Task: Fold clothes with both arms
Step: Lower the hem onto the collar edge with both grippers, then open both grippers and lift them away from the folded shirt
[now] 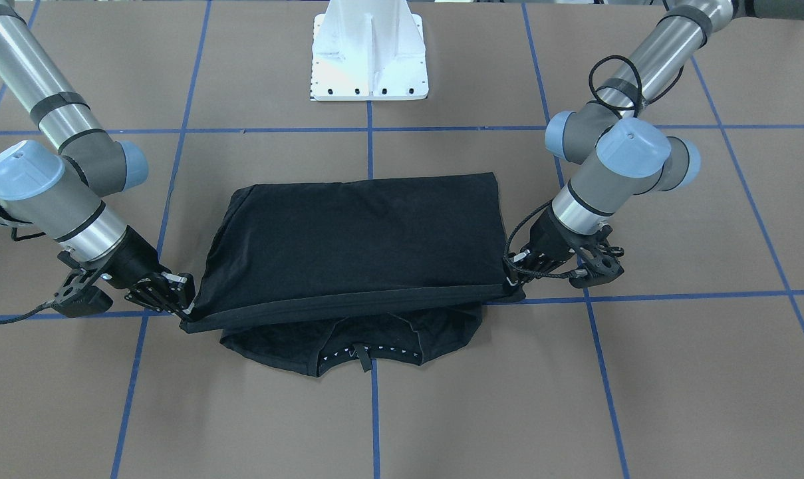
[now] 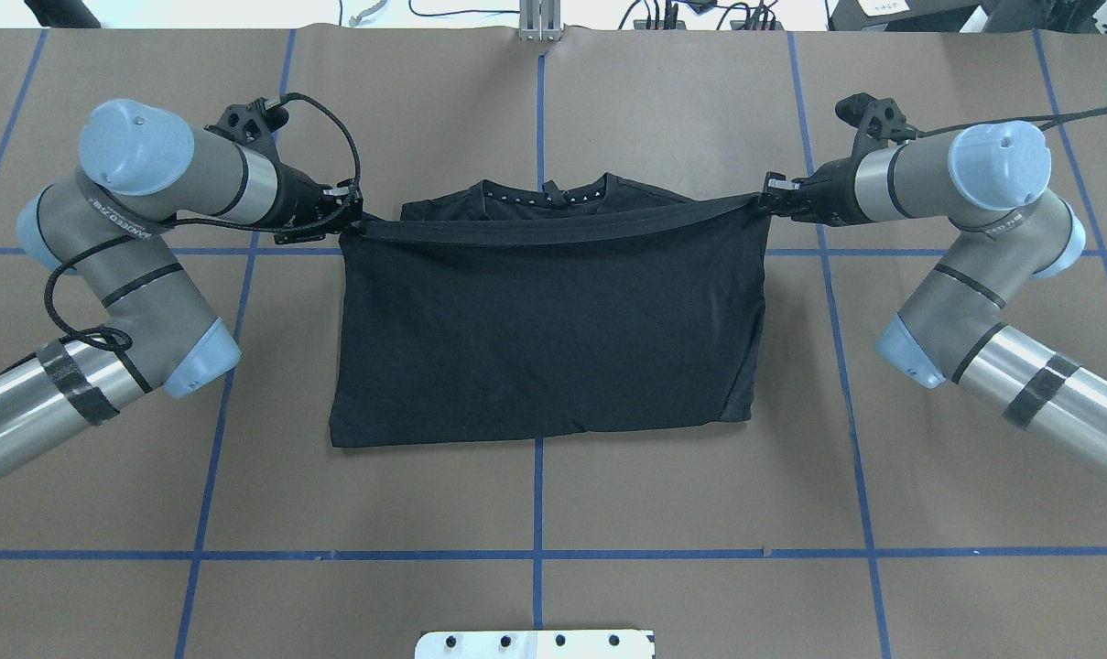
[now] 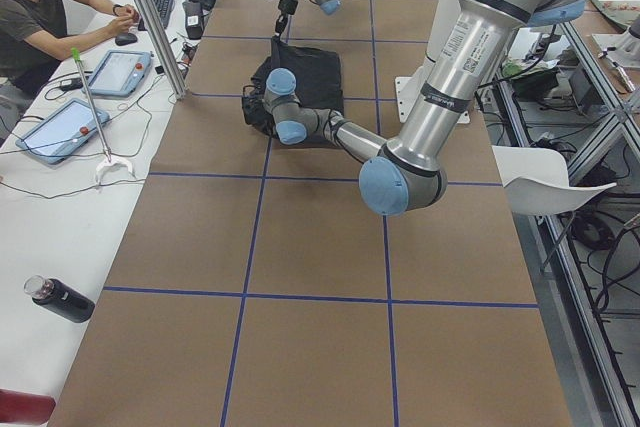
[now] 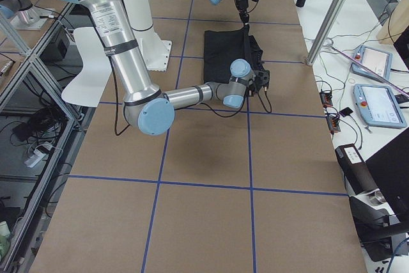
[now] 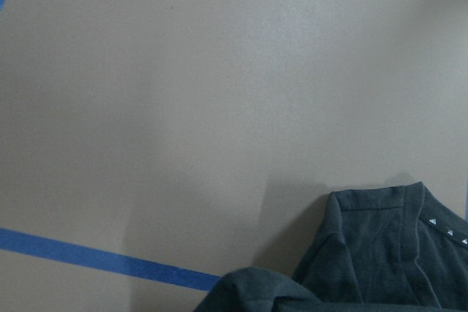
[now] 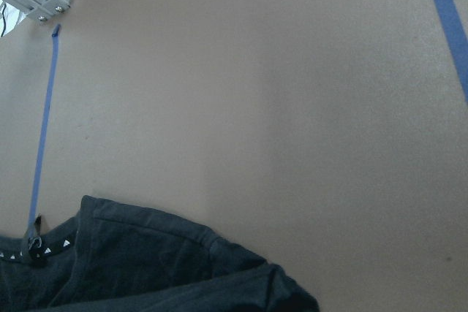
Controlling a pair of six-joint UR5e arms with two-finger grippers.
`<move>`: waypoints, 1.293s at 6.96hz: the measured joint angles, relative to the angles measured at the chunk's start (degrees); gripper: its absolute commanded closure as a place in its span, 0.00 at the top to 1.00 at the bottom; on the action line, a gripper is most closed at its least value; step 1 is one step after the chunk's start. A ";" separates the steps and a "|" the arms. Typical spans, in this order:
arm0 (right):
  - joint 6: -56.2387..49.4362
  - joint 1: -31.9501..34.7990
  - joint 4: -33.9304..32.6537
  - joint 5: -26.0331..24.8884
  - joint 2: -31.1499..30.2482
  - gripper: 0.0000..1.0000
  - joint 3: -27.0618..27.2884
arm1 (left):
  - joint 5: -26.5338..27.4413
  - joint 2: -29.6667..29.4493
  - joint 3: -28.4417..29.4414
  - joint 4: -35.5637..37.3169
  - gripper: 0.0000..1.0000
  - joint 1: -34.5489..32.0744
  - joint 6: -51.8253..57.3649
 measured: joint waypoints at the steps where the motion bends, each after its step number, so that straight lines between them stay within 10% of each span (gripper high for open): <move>1: 0.01 0.01 -0.03 0.04 0.04 0.51 0.02 | -0.02 0.00 -0.19 -0.02 0.81 -0.08 0.00; 2: 0.14 0.02 -0.09 0.04 0.26 1.00 0.02 | -0.01 0.01 -0.34 -0.03 1.00 -0.13 0.00; 9: 0.77 0.77 -1.69 1.61 1.81 1.00 1.85 | 0.48 1.52 -5.25 0.34 1.00 -3.19 0.13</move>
